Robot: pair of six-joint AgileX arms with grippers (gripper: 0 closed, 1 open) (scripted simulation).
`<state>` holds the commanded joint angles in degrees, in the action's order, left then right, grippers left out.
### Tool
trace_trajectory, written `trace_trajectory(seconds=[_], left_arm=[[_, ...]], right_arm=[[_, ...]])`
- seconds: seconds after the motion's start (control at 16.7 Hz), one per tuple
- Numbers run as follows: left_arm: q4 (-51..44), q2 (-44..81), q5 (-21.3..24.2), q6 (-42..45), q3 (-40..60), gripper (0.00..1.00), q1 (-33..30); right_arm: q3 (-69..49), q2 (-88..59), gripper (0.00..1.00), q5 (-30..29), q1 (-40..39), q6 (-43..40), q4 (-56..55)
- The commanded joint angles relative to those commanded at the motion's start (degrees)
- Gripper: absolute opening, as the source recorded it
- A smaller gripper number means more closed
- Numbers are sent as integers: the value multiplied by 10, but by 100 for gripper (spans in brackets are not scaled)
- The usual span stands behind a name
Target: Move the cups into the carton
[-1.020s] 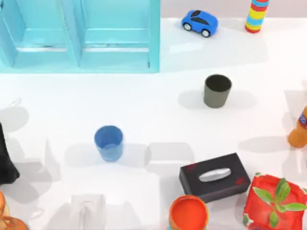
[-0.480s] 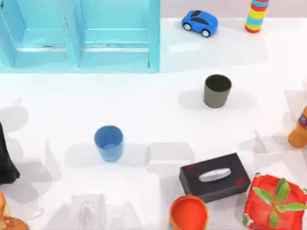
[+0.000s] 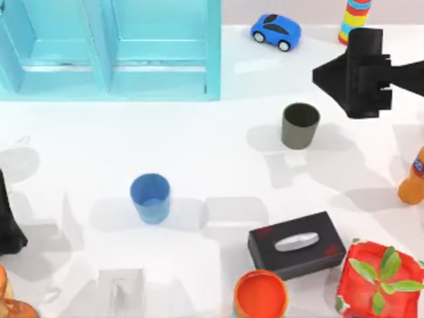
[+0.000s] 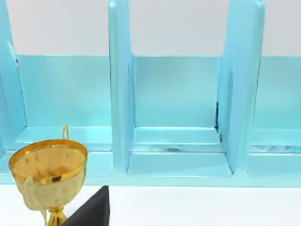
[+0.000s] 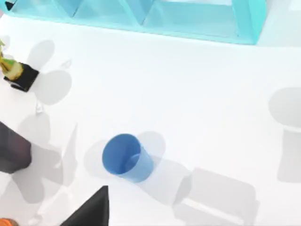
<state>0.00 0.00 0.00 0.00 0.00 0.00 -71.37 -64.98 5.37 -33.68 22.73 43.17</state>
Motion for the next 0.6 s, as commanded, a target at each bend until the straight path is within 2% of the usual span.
trace_trajectory(seconds=[0.3, 0.6], left_arm=[[0, 0, 0, 0, 0, 100, 0], [0, 0, 0, 0, 0, 100, 0]], right_arm=[[-264, -260, 100, -13, -102, 100, 156], [-473, -481, 100, -49, -165, 190, 278]])
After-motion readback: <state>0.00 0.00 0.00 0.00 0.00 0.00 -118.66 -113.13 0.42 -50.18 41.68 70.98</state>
